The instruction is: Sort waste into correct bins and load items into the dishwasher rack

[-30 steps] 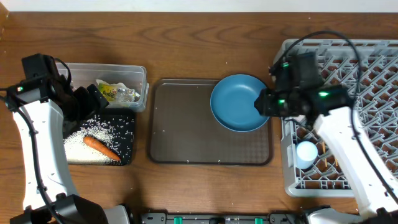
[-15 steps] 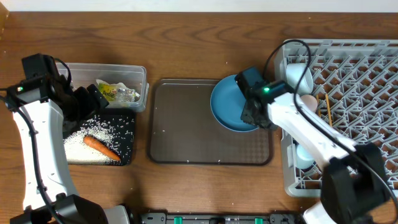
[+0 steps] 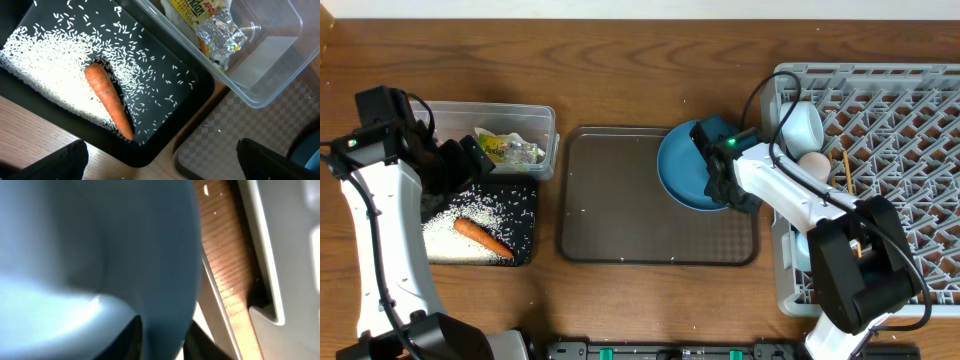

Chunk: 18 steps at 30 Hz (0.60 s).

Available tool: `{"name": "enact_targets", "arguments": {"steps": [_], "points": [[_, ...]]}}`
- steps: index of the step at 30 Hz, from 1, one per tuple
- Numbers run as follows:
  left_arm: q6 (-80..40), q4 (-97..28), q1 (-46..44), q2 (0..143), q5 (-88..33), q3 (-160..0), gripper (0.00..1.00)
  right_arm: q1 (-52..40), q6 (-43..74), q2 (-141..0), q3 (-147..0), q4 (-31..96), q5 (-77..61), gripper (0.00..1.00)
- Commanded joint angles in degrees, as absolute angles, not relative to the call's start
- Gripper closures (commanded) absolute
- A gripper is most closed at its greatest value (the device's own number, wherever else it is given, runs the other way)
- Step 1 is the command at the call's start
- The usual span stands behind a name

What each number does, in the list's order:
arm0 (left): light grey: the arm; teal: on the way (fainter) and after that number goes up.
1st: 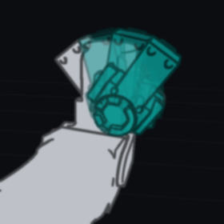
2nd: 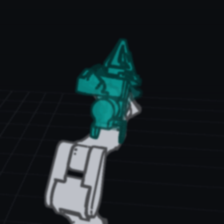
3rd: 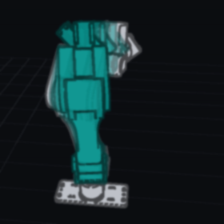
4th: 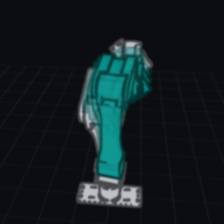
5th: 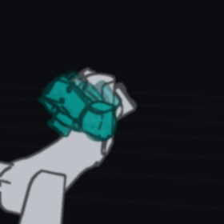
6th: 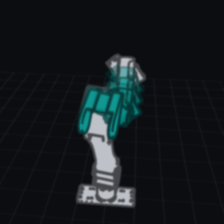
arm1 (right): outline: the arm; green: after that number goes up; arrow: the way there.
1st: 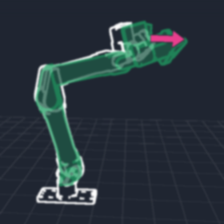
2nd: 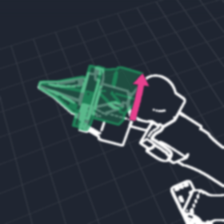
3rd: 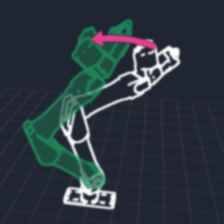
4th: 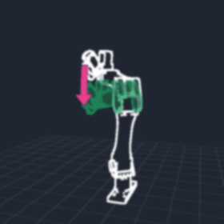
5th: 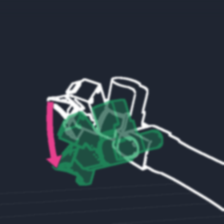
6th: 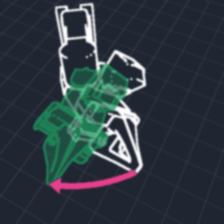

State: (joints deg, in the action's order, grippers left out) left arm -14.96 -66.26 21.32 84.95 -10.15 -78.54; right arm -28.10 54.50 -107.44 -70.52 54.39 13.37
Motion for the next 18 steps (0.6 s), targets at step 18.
{"name": "enact_targets", "arguments": {"steps": [18], "points": [[-14.63, -66.61, 21.58, 84.01, -9.87, -79.24, 0.02, -28.64, 55.13, -108.03, -70.32, 51.42, 5.67, 0.74]]}}
